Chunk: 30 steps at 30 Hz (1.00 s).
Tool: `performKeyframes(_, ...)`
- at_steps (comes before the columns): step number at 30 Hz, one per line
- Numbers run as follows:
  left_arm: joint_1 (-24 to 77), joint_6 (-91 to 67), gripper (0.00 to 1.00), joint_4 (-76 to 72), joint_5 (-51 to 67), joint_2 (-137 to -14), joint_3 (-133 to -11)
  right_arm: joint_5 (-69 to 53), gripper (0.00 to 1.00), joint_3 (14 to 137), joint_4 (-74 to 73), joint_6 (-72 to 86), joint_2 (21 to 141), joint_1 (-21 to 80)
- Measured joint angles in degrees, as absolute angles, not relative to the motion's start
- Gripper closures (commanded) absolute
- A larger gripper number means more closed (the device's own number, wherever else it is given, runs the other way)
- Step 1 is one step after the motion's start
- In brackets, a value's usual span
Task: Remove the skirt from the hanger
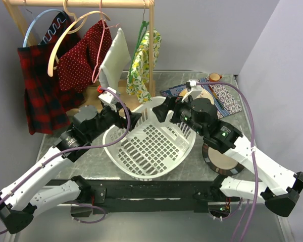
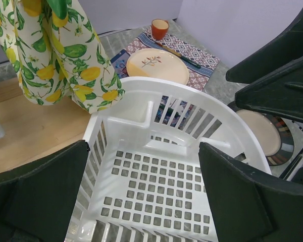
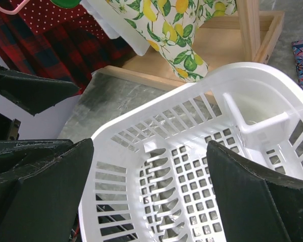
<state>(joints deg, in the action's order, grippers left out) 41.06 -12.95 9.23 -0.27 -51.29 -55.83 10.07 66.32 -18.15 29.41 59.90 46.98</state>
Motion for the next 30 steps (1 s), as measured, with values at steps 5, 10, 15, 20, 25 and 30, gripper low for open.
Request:
performKeyframes(5,41.06,-13.30,0.03,9.28,-2.26,-51.77,-55.83,10.07,0.00,66.32,-18.31,28.71,58.52,46.98)
performKeyframes(10,41.06,-14.50,0.01,11.22,-6.20,-53.60,-58.65,9.76,0.00,66.32,-18.50,28.08,56.25,46.98)
performKeyframes(15,41.06,-14.20,0.05,14.59,-12.14,-56.97,-65.80,9.34,0.00,65.49,-18.39,27.31,54.02,46.98)
performKeyframes(20,41.01,-12.45,0.13,14.63,-17.15,-59.66,-73.47,7.70,0.00,61.73,-17.37,27.03,51.92,46.98)
performKeyframes(25,40.99,-9.10,0.21,12.49,-20.27,-64.64,-81.97,3.84,0.00,60.51,-17.32,25.91,51.99,46.98)
performKeyframes(30,40.88,-3.11,0.31,9.10,-22.48,-71.68,-86.24,1.21,0.00,60.51,-17.19,25.87,51.99,46.98)
